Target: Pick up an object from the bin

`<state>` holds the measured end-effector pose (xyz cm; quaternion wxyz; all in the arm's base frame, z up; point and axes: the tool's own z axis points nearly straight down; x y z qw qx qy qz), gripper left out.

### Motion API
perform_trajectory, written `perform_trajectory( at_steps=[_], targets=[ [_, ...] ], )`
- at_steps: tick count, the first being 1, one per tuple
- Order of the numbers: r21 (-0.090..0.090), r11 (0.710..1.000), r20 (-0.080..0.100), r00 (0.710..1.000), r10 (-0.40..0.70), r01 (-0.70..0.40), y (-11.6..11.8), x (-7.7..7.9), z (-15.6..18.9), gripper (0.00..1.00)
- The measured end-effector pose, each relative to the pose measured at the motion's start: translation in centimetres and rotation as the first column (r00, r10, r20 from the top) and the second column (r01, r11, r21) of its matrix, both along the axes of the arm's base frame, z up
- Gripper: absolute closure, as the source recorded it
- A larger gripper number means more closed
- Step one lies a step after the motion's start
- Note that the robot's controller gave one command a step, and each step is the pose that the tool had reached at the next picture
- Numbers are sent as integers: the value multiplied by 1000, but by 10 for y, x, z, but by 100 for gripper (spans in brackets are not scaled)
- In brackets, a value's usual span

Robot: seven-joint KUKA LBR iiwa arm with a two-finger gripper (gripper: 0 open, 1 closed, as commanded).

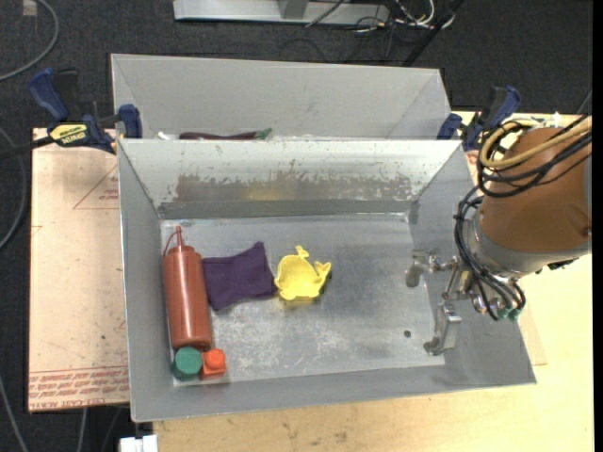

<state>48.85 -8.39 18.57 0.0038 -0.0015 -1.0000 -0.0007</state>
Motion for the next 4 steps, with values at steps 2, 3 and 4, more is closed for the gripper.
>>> perform_trajectory(
  at_steps=[2, 3, 4],
  targets=[
    [-1, 1000, 13, 1000, 27, -27, 41, 57, -60, 0],
    [2, 1000, 4, 1000, 19, -19, 60, 81, -107, 0],
    [0, 1000, 14, 1000, 23, -23, 105, 95, -63, 0]
  ],
)
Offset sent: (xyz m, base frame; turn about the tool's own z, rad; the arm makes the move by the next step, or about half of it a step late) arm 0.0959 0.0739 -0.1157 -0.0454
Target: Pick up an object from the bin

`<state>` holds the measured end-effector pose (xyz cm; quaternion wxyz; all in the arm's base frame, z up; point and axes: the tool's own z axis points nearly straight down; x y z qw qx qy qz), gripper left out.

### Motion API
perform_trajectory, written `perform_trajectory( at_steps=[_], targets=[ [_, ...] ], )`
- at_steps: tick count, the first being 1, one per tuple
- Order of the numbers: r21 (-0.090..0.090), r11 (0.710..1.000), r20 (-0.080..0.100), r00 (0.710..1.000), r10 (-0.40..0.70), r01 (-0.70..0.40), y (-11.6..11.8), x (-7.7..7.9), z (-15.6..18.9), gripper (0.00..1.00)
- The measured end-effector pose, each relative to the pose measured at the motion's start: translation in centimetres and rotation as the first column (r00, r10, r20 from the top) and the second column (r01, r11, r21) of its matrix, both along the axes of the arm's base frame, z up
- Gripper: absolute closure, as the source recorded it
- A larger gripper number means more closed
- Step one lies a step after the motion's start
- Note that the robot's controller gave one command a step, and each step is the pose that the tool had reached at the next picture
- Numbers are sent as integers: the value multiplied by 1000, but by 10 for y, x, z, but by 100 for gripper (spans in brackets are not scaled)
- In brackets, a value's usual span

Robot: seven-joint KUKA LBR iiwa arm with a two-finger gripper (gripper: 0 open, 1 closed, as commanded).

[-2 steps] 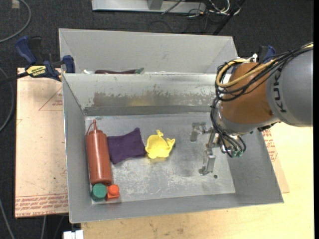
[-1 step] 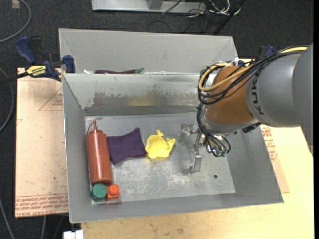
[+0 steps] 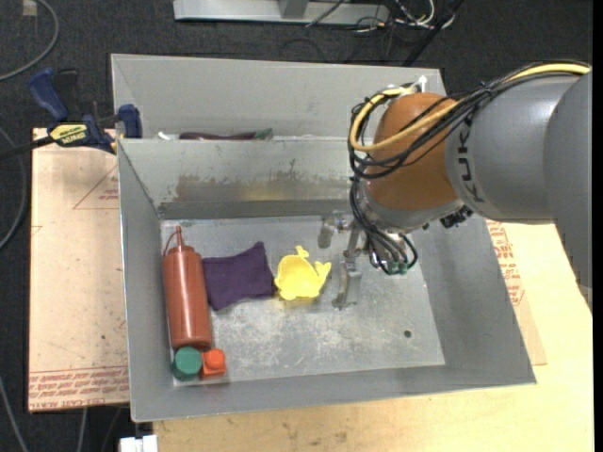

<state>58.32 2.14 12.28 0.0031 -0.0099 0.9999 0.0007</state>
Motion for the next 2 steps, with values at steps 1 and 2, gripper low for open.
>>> perform_trajectory(
  at_steps=[1, 2],
  targets=[
    [1, 985, 0, 985, 170, -170, 15, 13, -32, 0],
    [0, 995, 1, 995, 95, -95, 23, 9, -53, 100]
  ],
)
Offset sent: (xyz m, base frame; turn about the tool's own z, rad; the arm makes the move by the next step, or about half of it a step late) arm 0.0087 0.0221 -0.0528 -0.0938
